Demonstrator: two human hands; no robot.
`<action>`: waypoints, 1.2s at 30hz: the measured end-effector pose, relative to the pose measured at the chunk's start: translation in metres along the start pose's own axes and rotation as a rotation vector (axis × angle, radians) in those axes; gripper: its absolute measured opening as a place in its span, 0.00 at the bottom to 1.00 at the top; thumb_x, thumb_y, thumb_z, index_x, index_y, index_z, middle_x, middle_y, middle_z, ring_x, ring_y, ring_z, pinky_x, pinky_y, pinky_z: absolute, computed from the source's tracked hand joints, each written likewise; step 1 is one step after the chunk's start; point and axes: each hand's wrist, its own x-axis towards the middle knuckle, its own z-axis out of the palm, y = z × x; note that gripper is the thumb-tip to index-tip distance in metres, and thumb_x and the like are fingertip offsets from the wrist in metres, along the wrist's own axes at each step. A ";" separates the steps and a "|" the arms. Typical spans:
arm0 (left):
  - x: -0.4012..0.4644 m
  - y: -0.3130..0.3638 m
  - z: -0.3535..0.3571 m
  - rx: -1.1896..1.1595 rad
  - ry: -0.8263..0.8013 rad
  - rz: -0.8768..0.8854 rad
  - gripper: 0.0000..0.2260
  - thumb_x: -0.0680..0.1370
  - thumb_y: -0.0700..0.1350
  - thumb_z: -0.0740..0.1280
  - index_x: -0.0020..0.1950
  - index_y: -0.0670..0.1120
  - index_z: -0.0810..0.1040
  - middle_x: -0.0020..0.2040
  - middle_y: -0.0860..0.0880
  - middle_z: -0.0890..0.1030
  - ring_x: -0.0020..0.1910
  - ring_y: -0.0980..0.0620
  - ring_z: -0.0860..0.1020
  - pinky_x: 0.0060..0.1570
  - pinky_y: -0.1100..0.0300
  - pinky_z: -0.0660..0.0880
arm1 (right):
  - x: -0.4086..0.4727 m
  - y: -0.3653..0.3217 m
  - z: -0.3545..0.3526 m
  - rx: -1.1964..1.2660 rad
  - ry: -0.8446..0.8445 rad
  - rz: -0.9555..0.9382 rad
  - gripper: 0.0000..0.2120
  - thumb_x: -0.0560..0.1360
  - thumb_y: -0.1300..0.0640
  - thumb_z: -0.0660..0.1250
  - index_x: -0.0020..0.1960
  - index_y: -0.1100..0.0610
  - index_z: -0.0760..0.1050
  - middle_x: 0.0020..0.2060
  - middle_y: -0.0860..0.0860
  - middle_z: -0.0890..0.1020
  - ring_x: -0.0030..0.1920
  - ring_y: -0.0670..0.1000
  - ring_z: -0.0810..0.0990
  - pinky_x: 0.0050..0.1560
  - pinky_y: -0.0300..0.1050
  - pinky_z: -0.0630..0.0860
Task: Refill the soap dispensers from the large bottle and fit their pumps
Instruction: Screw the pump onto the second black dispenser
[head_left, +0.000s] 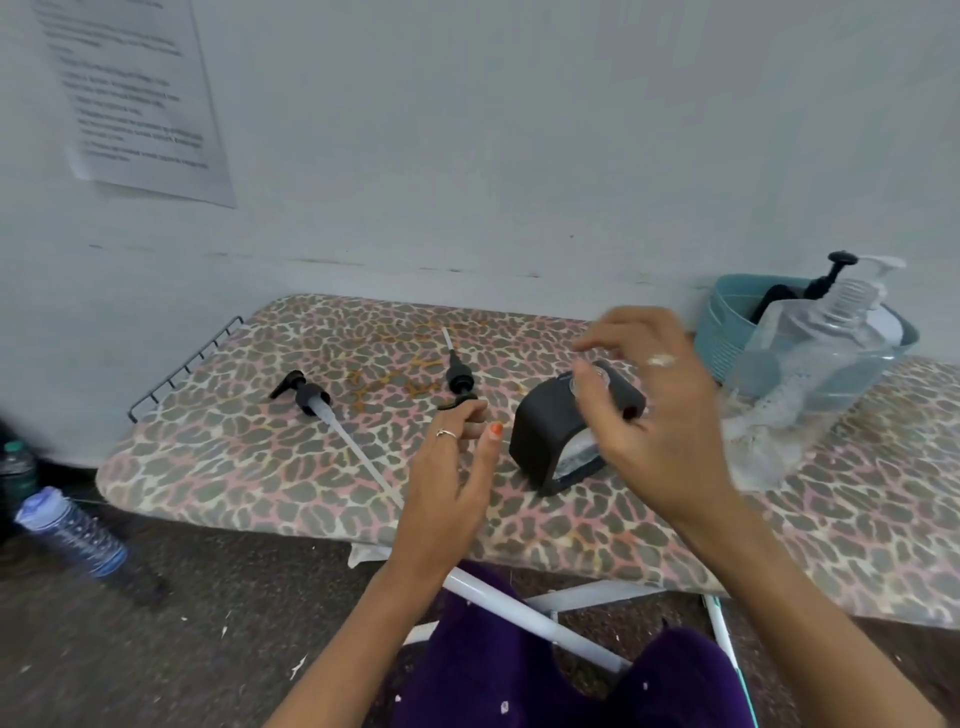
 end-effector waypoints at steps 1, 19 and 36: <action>-0.001 -0.003 -0.001 -0.001 0.000 0.005 0.15 0.82 0.53 0.58 0.67 0.52 0.72 0.57 0.53 0.79 0.56 0.59 0.77 0.52 0.69 0.74 | 0.010 -0.008 0.011 -0.002 -0.092 -0.022 0.06 0.76 0.59 0.65 0.51 0.59 0.77 0.49 0.48 0.73 0.50 0.45 0.72 0.52 0.32 0.67; -0.003 -0.009 -0.004 -0.195 0.329 -0.128 0.11 0.82 0.49 0.55 0.60 0.48 0.74 0.41 0.54 0.80 0.40 0.51 0.79 0.42 0.57 0.77 | 0.042 0.031 0.176 -0.382 -0.806 0.492 0.06 0.75 0.65 0.64 0.51 0.59 0.75 0.54 0.58 0.78 0.49 0.55 0.77 0.40 0.44 0.71; -0.001 -0.009 0.005 -0.088 0.110 -0.043 0.09 0.82 0.49 0.58 0.59 0.50 0.74 0.40 0.54 0.74 0.34 0.58 0.72 0.33 0.65 0.69 | 0.069 -0.013 0.010 -0.031 -0.077 0.262 0.09 0.77 0.63 0.64 0.53 0.53 0.78 0.41 0.43 0.80 0.40 0.42 0.78 0.46 0.29 0.75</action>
